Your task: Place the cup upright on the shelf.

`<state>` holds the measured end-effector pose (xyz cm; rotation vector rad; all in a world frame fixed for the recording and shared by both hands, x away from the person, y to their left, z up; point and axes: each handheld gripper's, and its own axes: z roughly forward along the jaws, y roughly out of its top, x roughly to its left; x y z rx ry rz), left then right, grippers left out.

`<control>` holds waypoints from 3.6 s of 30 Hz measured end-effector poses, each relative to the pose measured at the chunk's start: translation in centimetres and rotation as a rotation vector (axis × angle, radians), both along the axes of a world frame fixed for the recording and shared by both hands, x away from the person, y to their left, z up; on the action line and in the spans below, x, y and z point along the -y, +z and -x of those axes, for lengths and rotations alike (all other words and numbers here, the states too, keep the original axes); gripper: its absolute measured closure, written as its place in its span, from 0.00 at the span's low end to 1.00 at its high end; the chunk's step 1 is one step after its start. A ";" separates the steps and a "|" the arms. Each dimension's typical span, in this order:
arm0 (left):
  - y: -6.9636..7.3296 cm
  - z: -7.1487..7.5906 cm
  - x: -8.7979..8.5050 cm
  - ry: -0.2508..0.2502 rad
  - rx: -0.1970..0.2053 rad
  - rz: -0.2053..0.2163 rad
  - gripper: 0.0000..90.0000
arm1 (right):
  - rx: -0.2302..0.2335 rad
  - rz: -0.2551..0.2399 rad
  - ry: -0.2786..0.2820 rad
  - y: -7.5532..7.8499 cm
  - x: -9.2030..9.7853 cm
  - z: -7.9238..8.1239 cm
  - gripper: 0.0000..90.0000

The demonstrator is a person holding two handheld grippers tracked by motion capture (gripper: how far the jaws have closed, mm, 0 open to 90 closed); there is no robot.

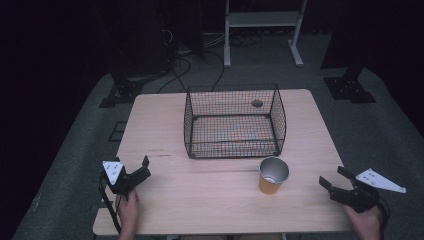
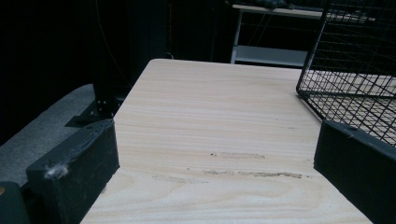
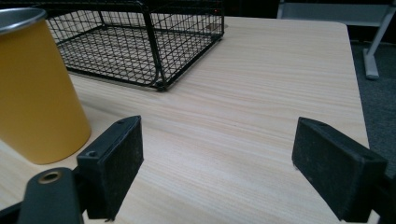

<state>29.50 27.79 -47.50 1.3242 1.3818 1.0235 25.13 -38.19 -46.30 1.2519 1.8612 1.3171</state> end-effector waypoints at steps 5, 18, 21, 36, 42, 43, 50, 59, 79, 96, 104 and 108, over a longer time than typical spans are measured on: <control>0.0 0.0 0.1 -0.004 0.002 -0.003 0.00 | -0.011 0.025 0.011 0.2 0.0 1.0 0.16; 0.0 0.0 0.2 -0.007 0.003 -0.016 0.00 | -0.008 0.054 0.092 1.3 -1.9 3.0 0.14; 0.0 0.1 0.2 -0.009 0.004 -0.020 0.00 | 0.003 0.062 0.108 1.7 -2.5 3.2 0.14; 0.0 0.1 0.3 -0.014 0.005 -0.025 0.00 | 0.015 0.085 0.271 2.8 -7.5 3.6 0.12; 0.0 0.1 0.3 -0.017 0.007 -0.029 0.00 | 0.010 0.079 0.328 2.9 -9.2 2.9 0.11; 0.0 0.1 0.4 -0.017 0.007 -0.029 0.00 | 0.010 0.080 0.330 2.9 -9.4 2.8 0.11; 0.0 0.1 0.4 -0.016 0.007 -0.033 0.00 | -0.007 0.075 0.345 2.6 -10.5 1.6 0.11; 0.0 0.1 0.4 -0.017 0.007 -0.033 0.00 | -0.025 0.085 0.346 2.1 -11.8 0.2 0.10; 0.0 0.1 0.4 -0.018 0.008 -0.033 0.00 | -0.023 0.068 0.356 1.9 -14.1 -2.1 0.08; 0.0 0.1 0.4 -0.020 0.009 -0.035 0.00 | -0.025 0.034 0.392 2.1 -14.2 -2.6 0.14; 0.0 0.1 0.4 -0.021 0.009 -0.033 0.00 | -0.038 -0.022 0.420 3.2 -13.9 -2.9 0.14; 0.0 0.1 0.4 -0.020 0.008 -0.032 0.00 | -0.041 -0.025 0.439 4.4 -13.8 -3.3 0.14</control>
